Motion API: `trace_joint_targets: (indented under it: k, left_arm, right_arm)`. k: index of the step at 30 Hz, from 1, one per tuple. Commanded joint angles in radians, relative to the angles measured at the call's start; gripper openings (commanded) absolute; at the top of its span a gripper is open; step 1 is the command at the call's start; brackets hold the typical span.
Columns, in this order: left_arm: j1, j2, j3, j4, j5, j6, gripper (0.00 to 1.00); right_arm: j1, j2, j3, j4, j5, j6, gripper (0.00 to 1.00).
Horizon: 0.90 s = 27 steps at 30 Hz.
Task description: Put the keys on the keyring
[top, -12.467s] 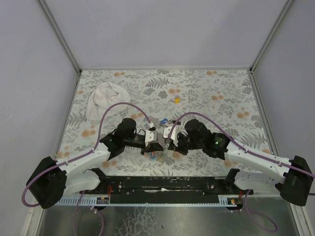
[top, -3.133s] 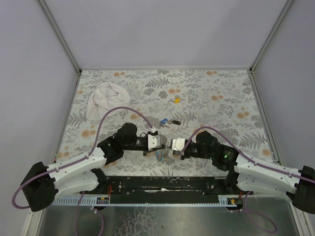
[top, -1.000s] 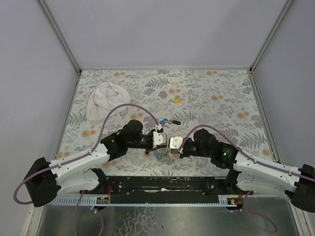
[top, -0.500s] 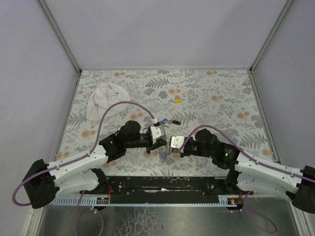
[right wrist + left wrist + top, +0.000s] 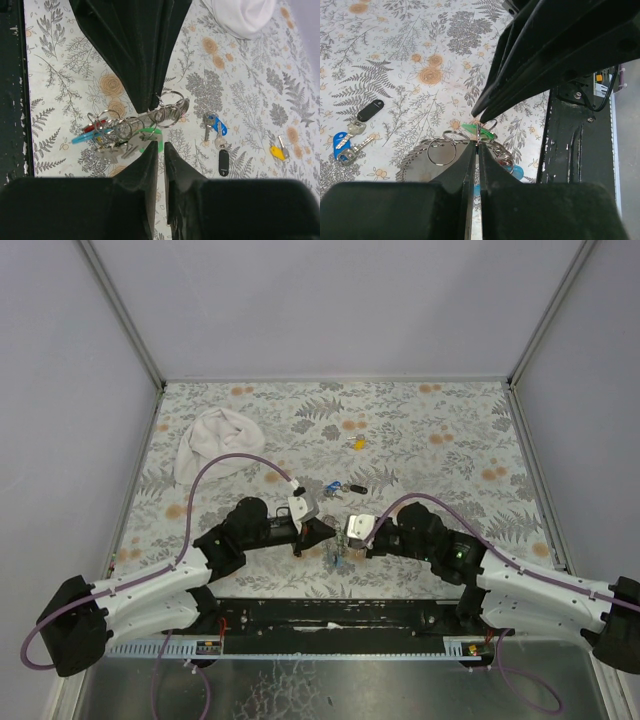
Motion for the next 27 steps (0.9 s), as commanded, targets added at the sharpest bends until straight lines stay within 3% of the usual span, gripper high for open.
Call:
trace_joint_targets:
  k: [1,3,5,15,27]
  left_arm:
    - [0.007,-0.001,-0.018,0.154,0.009,-0.024,0.00]
    - [0.008,0.002,-0.021,0.160,-0.001,-0.024,0.00]
    - [0.008,0.005,-0.021,0.162,-0.017,-0.028,0.00]
    - [0.007,0.003,-0.044,0.227,-0.058,-0.042,0.00]
    - [0.008,-0.011,-0.073,0.290,-0.057,-0.050,0.00]
  right_arm:
    - [0.008,-0.082,-0.013,0.079,0.010,0.023,0.21]
    - [0.008,-0.124,-0.025,0.100,-0.015,0.038,0.30]
    - [0.008,-0.150,-0.027,0.106,-0.041,0.052,0.33]
    - [0.008,-0.125,-0.025,0.143,0.000,0.194,0.37]
    - [0.008,-0.040,-0.036,0.212,0.050,0.212,0.35]
